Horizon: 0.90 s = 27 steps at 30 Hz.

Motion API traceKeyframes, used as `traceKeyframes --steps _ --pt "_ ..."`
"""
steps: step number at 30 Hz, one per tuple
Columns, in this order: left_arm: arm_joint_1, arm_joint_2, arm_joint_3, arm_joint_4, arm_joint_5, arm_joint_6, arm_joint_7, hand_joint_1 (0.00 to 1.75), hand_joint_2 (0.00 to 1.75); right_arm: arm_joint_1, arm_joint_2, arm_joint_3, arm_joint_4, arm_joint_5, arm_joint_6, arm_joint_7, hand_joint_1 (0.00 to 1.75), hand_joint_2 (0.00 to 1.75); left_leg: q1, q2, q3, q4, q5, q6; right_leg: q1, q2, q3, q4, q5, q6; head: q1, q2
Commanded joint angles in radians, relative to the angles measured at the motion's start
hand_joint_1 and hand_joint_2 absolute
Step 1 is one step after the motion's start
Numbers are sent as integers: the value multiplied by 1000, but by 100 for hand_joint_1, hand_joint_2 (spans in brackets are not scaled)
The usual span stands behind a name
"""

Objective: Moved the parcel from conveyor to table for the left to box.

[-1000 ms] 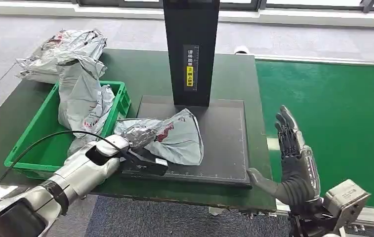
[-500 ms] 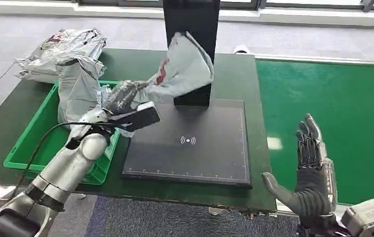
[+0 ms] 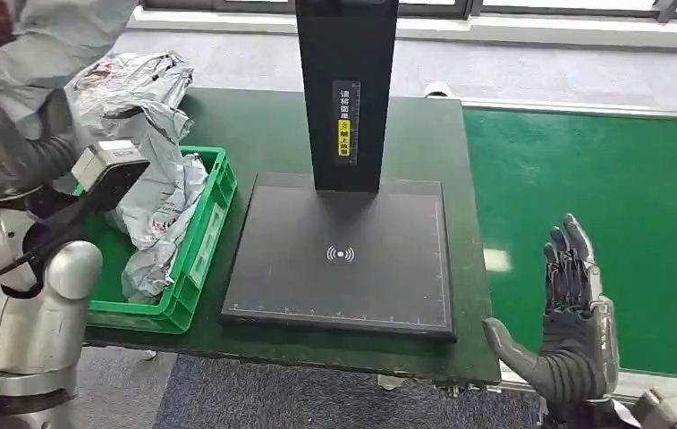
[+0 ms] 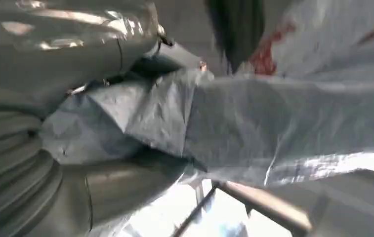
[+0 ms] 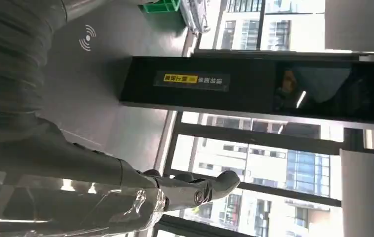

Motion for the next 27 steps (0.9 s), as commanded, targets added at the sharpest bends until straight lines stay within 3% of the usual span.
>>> traceKeyframes --steps 1,5,9,10,12,15,17,27 --pt "-117 57 125 213 -139 -138 110 175 175 -84 11 -16 118 -20 7 7 0 175 2 1 5 -4 2 0 2 0 5 -5 2 0 0 0" --pt "-125 60 121 253 -140 -121 110 175 175 -88 11 -16 122 -21 8 8 0 175 1 1 4 -4 2 0 1 -1 5 -4 2 -1 0 0" --pt "-121 75 103 397 -187 -258 172 175 175 -101 6 -15 139 -24 16 10 0 175 1 0 4 -2 1 0 1 -1 4 -3 1 -1 0 0" --pt "-137 67 77 510 -167 -378 159 175 175 -104 9 -20 145 -26 21 10 0 175 0 0 4 -2 1 0 1 -1 4 -2 1 -1 0 0" --pt "-170 51 33 699 -138 -486 145 175 175 -107 11 -30 156 -31 44 7 0 175 -1 -3 5 -3 2 0 -1 -4 5 -2 0 -1 0 0" --pt "-218 53 -57 974 -143 -614 150 175 175 -119 20 -41 167 -22 79 7 0 175 -1 -7 8 -6 4 0 0 -7 9 -5 1 -1 0 0" --pt "-224 58 -81 1062 -158 -620 152 175 175 -117 28 -51 155 -18 87 9 0 175 -1 -6 7 -5 4 0 0 -6 8 -5 1 -1 0 0" --pt "-217 64 -84 1074 -155 -645 150 175 175 -111 33 -57 145 -15 93 13 0 175 0 0 3 -1 1 -1 0 0 2 -1 0 -1 0 0"
